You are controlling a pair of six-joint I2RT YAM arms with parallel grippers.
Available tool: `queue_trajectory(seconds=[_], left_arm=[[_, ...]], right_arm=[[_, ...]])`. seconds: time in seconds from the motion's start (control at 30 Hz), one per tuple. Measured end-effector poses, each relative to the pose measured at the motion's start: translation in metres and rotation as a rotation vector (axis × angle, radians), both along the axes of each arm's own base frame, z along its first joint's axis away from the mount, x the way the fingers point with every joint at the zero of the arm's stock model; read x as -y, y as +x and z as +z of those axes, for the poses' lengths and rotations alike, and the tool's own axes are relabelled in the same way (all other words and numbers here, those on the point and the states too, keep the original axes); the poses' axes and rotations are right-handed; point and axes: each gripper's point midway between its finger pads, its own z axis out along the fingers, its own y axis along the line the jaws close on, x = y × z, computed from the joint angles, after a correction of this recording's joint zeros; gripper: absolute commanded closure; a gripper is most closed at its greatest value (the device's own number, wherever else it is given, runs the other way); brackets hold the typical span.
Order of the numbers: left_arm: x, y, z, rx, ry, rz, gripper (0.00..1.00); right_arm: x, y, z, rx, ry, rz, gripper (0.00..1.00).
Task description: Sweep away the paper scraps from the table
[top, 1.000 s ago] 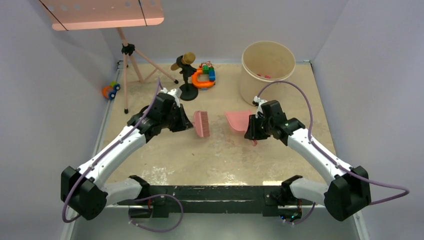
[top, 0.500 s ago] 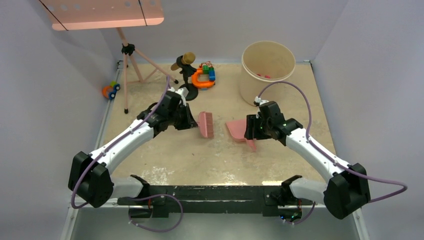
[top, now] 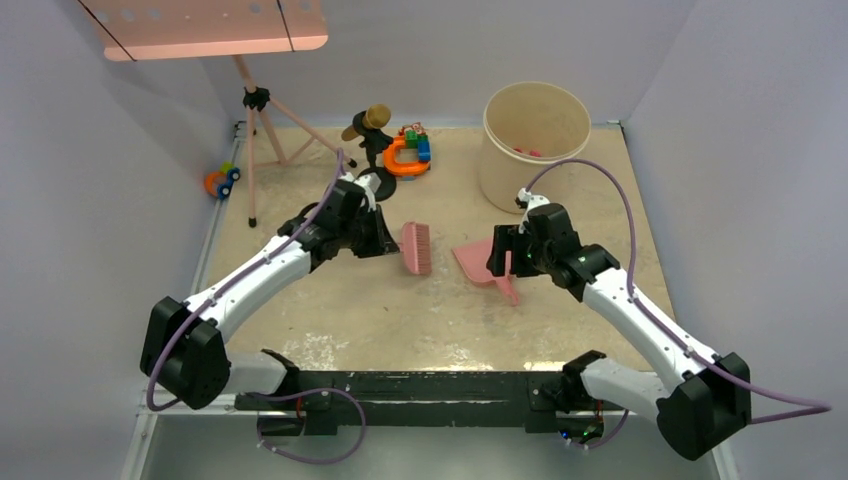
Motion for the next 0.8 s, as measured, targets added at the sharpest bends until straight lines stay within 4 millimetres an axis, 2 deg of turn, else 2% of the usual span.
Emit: queue_trajectory(seconds=[0.1, 0.13, 0.17, 0.23, 0.27, 0.37, 0.53, 0.63, 0.8], left_arm=[[0.005, 0.004, -0.003, -0.022, 0.002, -0.011, 0.6], [0.006, 0.005, -0.003, -0.027, 0.006, -0.016, 0.4], [0.006, 0.007, -0.003, -0.029, 0.014, -0.02, 0.26], [0.005, 0.009, 0.001, -0.026, 0.03, -0.018, 0.04], [0.003, 0.01, 0.004, -0.018, 0.04, -0.013, 0.01], [-0.007, 0.012, 0.012, 0.016, 0.077, 0.013, 0.01], [-0.036, 0.005, 0.03, 0.089, 0.161, 0.069, 0.01], [-0.056, -0.002, 0.051, 0.175, 0.184, 0.121, 0.03], [-0.084, -0.033, 0.075, 0.322, 0.128, 0.173, 0.0]], right_arm=[[0.001, 0.0, 0.004, 0.014, 0.004, -0.007, 0.22], [0.001, 0.0, 0.003, 0.013, 0.003, -0.008, 0.22], [0.001, 0.0, 0.003, 0.012, 0.002, -0.008, 0.22], [0.002, -0.001, 0.003, 0.011, 0.001, -0.008, 0.23], [0.002, -0.001, 0.003, 0.013, 0.002, -0.008, 0.23], [0.002, -0.001, 0.008, 0.029, 0.01, -0.009, 0.23], [0.005, -0.003, 0.025, 0.09, 0.034, -0.014, 0.22], [0.009, -0.005, 0.048, 0.174, 0.061, -0.029, 0.22], [0.024, -0.014, 0.108, 0.4, 0.143, -0.072, 0.22]])
